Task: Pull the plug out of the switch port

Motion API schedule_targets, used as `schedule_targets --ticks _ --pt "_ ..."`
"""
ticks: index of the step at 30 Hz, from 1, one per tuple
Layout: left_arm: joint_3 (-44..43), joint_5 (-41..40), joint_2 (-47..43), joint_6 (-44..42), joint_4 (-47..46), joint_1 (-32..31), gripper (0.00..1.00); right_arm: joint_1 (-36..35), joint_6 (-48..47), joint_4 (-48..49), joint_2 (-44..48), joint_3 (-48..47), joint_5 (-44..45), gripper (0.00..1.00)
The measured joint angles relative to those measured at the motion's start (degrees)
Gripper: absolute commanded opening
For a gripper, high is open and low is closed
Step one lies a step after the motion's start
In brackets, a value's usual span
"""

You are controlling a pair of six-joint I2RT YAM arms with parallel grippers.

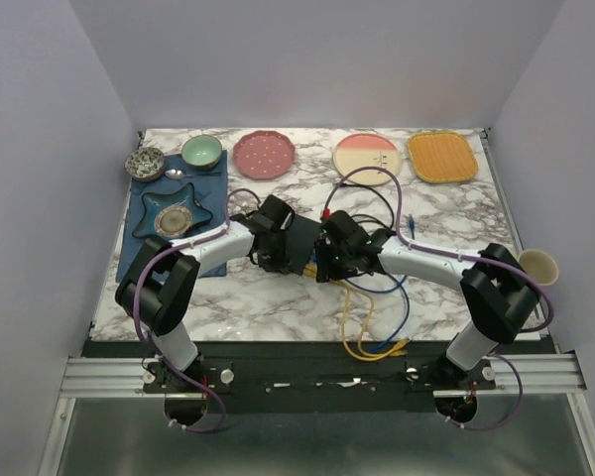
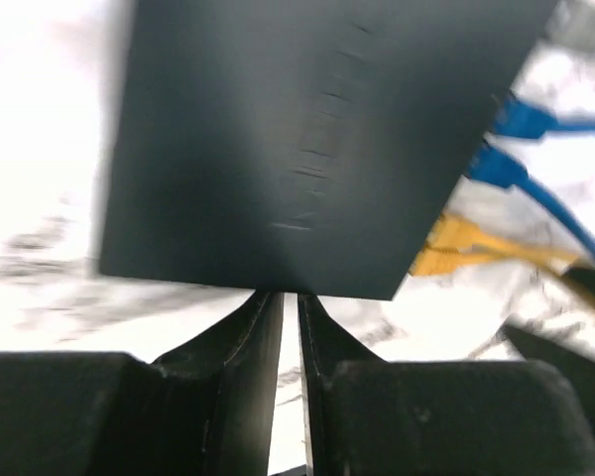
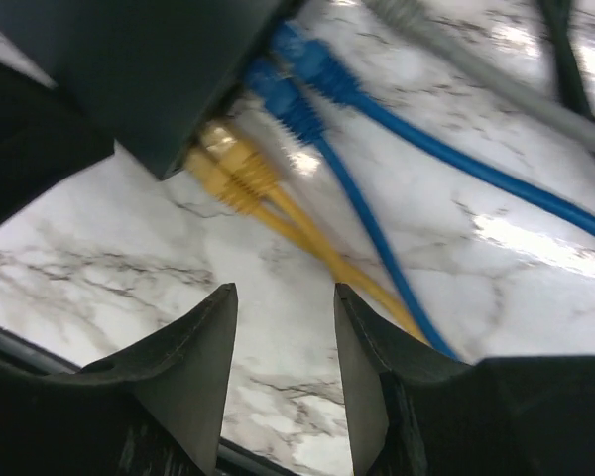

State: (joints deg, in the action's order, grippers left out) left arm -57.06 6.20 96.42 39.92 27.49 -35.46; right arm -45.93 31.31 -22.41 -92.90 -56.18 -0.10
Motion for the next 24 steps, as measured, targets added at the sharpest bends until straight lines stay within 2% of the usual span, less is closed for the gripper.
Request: schedule_targets --ticks 7,12,18,24 --pt "-7.17 -1.46 0.28 -0.44 3.13 7.72 0.27 0.0 -0.7 -1.97 -0.48 -6.16 2.54 0.56" --pt "-9.53 -1.9 0.48 -0.48 2.64 9.42 0.27 8.96 -1.81 -2.93 0.09 -13.38 5.05 0.54" --pt "-1.25 -1.95 -3.8 2.21 1.2 6.69 0.27 18.95 -2.62 -1.86 -12.28 -26.27 6.05 0.51" --pt "6.99 -2.1 -13.22 5.84 -0.44 0.42 0.27 18.86 -3.04 -3.52 -21.59 -27.82 5.79 0.5"
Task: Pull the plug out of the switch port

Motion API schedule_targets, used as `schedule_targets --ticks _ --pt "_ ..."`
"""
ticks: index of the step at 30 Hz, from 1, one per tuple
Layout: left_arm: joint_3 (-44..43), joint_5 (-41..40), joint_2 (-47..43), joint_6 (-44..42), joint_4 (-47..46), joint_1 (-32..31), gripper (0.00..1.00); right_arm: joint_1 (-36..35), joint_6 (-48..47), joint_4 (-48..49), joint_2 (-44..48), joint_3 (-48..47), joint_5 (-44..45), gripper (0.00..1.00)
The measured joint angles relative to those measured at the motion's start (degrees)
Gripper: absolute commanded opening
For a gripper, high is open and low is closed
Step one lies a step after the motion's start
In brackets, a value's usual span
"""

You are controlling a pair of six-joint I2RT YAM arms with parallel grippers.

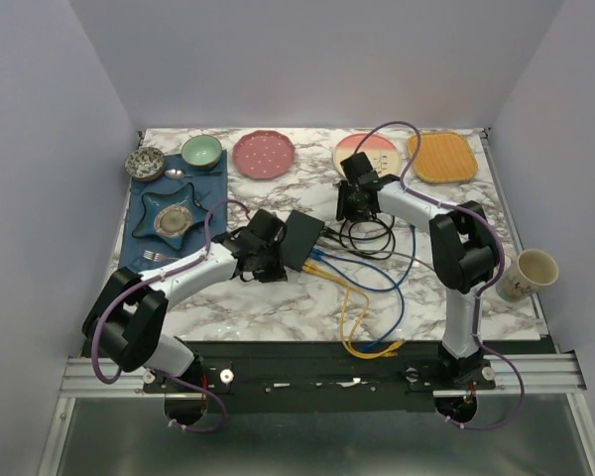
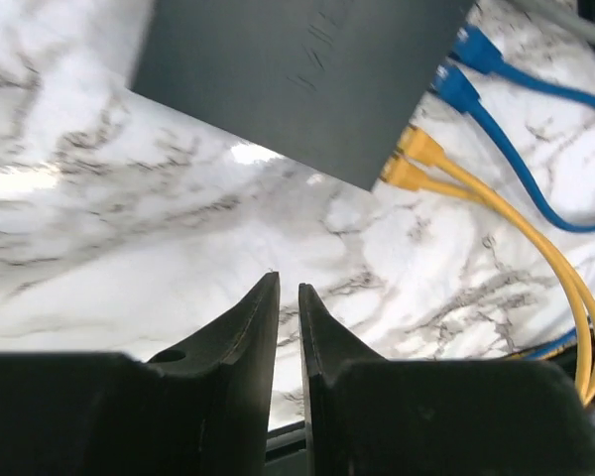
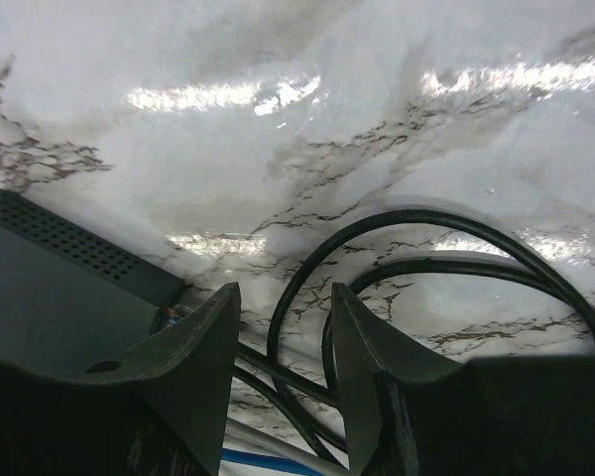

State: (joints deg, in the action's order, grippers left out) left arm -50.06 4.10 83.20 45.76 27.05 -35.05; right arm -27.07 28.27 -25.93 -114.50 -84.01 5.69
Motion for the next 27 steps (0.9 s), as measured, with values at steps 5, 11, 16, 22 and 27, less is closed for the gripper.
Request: schedule_targets --ticks 5,11,16,22,27 --pt "4.5 0.72 2.67 2.12 -3.74 -1.81 0.27 -0.09 -0.02 -0.98 -1.86 0.07 -0.79 0.52" --pt "1.22 5.38 10.34 4.02 -9.05 -0.2 0.27 -0.09 0.28 0.44 0.13 4.79 -2.45 0.55" --pt "-0.24 11.89 14.62 7.28 -13.97 2.86 0.27 0.15 1.57 4.63 4.96 12.72 -5.95 0.57" --pt "-8.59 14.21 21.27 7.67 -11.43 5.53 0.27 0.11 3.37 10.01 9.66 20.46 -11.34 0.57" --pt "-16.79 12.81 26.08 6.58 -6.62 7.48 0.27 -1.05 5.18 11.52 10.91 22.53 -15.43 0.56"
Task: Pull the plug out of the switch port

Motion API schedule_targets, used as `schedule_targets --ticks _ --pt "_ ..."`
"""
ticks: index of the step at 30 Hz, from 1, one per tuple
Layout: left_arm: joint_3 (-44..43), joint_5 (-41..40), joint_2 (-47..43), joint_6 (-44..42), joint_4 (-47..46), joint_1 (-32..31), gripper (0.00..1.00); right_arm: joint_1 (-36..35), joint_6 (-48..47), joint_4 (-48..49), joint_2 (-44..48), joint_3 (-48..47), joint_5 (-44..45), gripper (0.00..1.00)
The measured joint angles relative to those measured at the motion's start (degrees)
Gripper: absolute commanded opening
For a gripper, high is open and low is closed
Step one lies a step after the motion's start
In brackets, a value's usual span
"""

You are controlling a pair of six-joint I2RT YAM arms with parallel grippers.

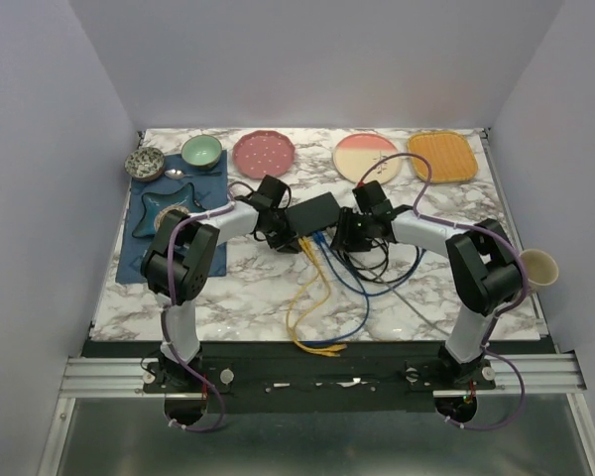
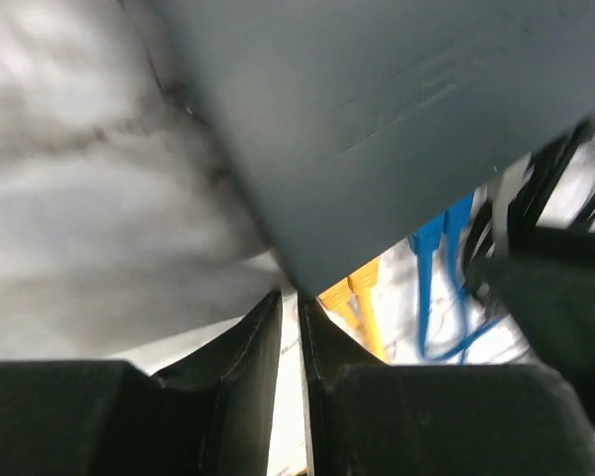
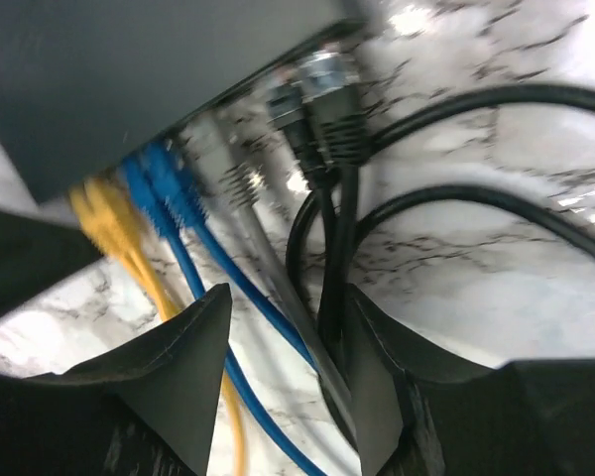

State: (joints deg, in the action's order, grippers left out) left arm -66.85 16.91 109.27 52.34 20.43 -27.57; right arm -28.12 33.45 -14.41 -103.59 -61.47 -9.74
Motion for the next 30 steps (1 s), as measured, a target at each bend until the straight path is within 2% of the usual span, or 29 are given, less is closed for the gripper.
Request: schedule_targets --ticks 7,13,20,25,28,30 --pt "-8.7 -4.76 3.98 -3.23 6.19 3.93 0.27 -4.02 3.13 -1.14 -1.88 -1.99 -5.01 0.56" --pt "-11.56 -7.43 4.76 -5.33 9.27 7.08 0.27 -6.47 4.76 -2.19 -4.63 -5.2 -8.48 0.56" --pt "-13.53 -10.51 4.74 -8.0 11.96 9.51 0.27 -7.1 5.51 -4.7 -4.61 -6.88 -8.57 0.59" --pt "-14.36 -13.55 2.14 -9.94 13.6 10.75 0.27 -7.15 3.58 -8.33 0.74 -6.54 0.07 0.67" --pt "-13.46 -15.69 -2.99 -10.91 13.92 11.1 0.28 -5.6 1.99 -9.6 8.35 -5.38 5.75 0.66" --pt "-12.66 -16.04 -7.04 -11.19 13.25 11.1 0.28 -3.32 1.53 -9.16 11.58 -5.4 8.24 0.62"
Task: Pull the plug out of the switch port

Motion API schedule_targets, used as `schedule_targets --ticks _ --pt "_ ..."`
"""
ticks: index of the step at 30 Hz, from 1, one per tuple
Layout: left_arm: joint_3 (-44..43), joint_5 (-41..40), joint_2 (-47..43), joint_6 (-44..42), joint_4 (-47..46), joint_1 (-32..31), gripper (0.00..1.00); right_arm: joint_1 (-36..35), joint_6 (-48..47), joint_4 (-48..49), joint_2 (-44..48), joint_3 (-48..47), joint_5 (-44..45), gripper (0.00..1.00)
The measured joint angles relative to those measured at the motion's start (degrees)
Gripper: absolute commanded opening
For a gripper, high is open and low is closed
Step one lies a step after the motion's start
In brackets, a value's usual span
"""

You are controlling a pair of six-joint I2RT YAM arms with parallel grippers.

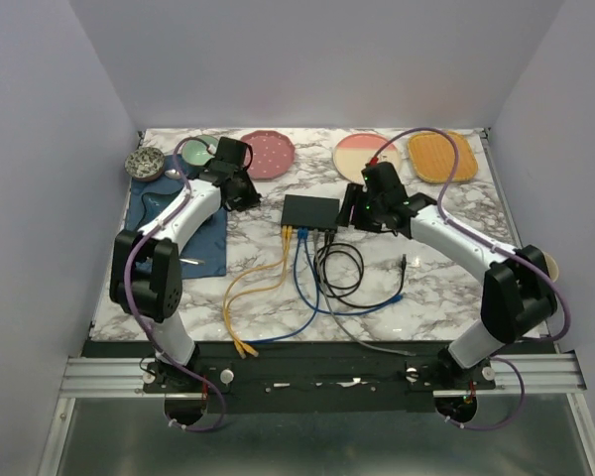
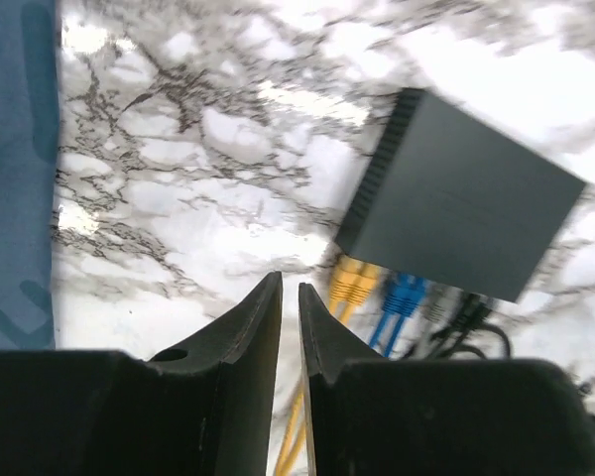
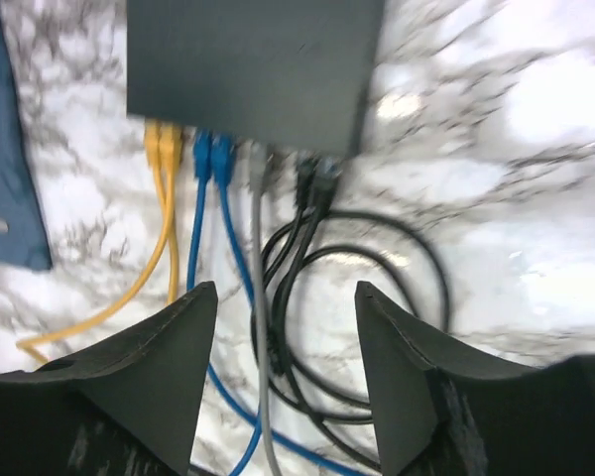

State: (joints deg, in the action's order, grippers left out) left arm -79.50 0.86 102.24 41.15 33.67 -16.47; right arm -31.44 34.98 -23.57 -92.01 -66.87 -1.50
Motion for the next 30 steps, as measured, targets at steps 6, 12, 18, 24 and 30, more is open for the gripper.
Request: schedule_targets --ticks 6,12,18,24,30 --pt "4.11 1.84 -7.17 -0.15 -5.95 -0.04 0.28 5.42 0.09 1.84 -4.61 -0.35 0.96 0.47" --pt "10.88 4.81 -4.76 1.29 -9.22 -0.04 0.28 5.57 0.63 1.79 -13.16 -0.37 -0.92 0.45" --pt "14.14 8.68 -1.49 3.72 -10.86 -0.57 0.28 5.51 0.66 3.23 -13.38 1.05 -3.48 0.45" --pt "9.25 11.8 1.84 5.22 -13.18 -2.86 0.28 4.94 -1.18 4.57 -8.81 7.89 -6.56 0.48" --pt "1.33 14.62 7.23 6.82 -16.11 -3.85 0.28 1.11 -5.2 1.79 -4.44 12.11 -7.32 0.51"
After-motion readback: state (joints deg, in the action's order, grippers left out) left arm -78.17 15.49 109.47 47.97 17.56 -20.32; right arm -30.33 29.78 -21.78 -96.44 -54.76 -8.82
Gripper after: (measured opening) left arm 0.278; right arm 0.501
